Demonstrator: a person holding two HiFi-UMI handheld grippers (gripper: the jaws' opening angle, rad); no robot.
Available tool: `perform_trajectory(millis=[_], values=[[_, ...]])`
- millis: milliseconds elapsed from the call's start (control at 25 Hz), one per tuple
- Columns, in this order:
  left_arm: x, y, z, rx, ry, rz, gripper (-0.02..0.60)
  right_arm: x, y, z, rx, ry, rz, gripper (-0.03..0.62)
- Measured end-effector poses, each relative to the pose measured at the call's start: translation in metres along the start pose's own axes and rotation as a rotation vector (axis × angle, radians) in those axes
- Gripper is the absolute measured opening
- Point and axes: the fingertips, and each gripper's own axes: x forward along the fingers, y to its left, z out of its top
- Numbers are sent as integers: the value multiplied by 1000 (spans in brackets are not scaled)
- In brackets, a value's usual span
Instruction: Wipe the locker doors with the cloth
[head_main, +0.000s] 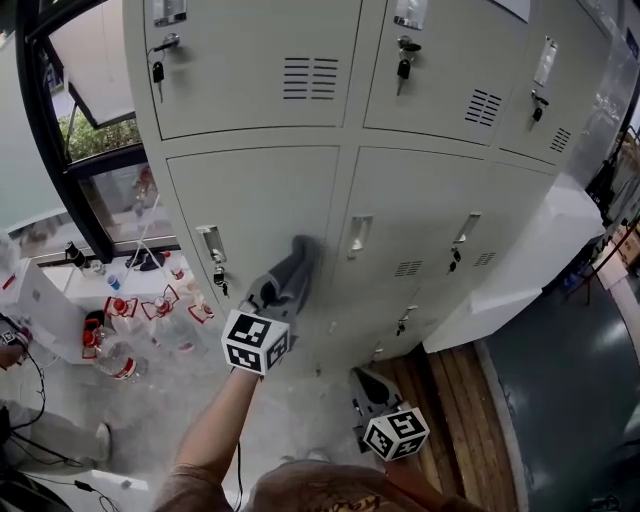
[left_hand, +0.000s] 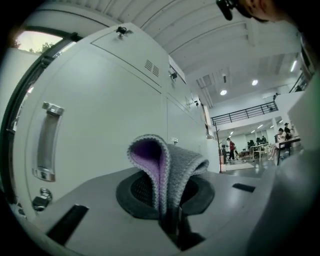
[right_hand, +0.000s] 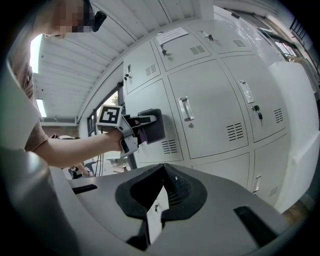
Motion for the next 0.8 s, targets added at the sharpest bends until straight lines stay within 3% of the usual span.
perform_trajectory(millis=[440,800], values=[[-79,75,-33,42,52,285,41,19,24,-4,-13,23,94,-2],[-99,102,-54,72,92,376,41,19,28,-4,-18,24,111,-2]])
